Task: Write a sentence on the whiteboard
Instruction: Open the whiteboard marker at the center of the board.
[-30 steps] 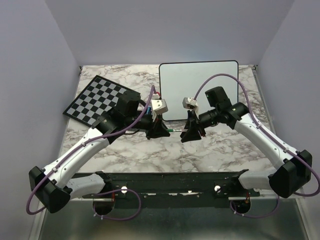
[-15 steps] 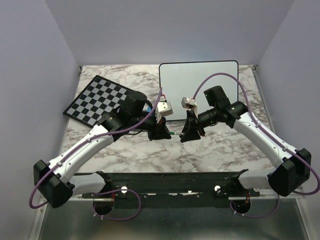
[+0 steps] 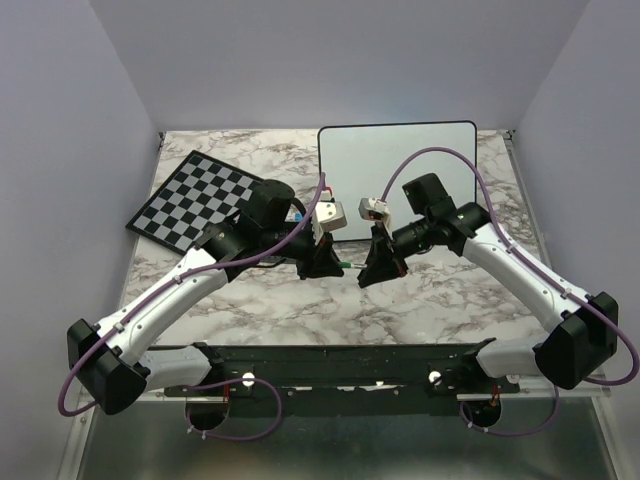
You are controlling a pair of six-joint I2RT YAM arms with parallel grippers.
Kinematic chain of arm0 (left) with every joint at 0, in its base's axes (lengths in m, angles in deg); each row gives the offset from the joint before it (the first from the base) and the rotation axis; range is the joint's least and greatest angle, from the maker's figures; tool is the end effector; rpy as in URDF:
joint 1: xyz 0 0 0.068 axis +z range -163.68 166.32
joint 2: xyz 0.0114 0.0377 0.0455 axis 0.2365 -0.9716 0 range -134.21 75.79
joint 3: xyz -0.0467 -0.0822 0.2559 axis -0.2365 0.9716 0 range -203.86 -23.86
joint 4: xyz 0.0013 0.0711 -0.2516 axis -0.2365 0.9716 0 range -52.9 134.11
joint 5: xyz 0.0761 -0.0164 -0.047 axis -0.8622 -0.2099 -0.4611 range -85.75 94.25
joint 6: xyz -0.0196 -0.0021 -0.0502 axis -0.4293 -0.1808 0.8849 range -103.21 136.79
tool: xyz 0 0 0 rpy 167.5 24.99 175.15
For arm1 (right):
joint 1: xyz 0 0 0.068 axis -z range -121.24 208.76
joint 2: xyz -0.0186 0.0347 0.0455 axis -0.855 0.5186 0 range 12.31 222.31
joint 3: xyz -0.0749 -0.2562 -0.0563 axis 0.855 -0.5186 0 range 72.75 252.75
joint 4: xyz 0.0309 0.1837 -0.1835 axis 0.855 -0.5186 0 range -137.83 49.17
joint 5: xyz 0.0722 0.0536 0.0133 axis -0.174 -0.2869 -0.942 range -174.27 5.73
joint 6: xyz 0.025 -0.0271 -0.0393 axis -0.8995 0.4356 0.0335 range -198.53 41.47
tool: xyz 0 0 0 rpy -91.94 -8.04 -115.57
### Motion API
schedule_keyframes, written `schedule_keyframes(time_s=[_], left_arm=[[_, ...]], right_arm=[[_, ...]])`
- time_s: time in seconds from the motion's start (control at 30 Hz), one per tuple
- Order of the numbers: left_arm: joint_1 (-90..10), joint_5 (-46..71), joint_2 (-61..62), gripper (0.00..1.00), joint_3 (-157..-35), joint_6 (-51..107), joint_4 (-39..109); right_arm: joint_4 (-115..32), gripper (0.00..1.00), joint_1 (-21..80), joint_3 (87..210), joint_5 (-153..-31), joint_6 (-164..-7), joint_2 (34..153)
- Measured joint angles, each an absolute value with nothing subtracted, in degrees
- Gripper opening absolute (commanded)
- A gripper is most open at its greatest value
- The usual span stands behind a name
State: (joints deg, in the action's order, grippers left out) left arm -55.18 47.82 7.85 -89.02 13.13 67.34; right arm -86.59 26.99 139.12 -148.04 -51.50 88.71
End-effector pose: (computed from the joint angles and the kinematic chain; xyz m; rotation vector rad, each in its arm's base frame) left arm 0.1725 -0.1855 0.3518 1.2574 1.8078 -1.1924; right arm 0.2043 0.1641 0.3123 -1.4696 1.7365 1.4172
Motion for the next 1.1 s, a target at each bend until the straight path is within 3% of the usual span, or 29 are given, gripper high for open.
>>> schedule_keyframes(time_s=[0.4, 0.73, 0.9, 1.1], left_arm=[[-55.1, 45.9, 8.6, 0.00, -88.9, 9.3, 68.1], [-48.2, 39.4, 18.9, 0.00, -84.8, 2.2, 71.4], [-48.6, 37.5, 19.2, 0.00, -75.9, 12.6, 61.2], [-56.9, 24.3, 15.9, 0.00, -59.2, 32.0, 43.3]], right_arm=[[-85.8, 0.00, 26.9, 138.3, -145.4, -48.1, 87.2], [-87.5, 0.00, 29.6, 130.4, -137.8, -44.6, 77.4], [-80.9, 0.00, 39.3, 125.3, -130.6, -51.7, 76.0], [-73.3, 0.00, 46.6, 122.8, -120.9, -59.7, 73.5]])
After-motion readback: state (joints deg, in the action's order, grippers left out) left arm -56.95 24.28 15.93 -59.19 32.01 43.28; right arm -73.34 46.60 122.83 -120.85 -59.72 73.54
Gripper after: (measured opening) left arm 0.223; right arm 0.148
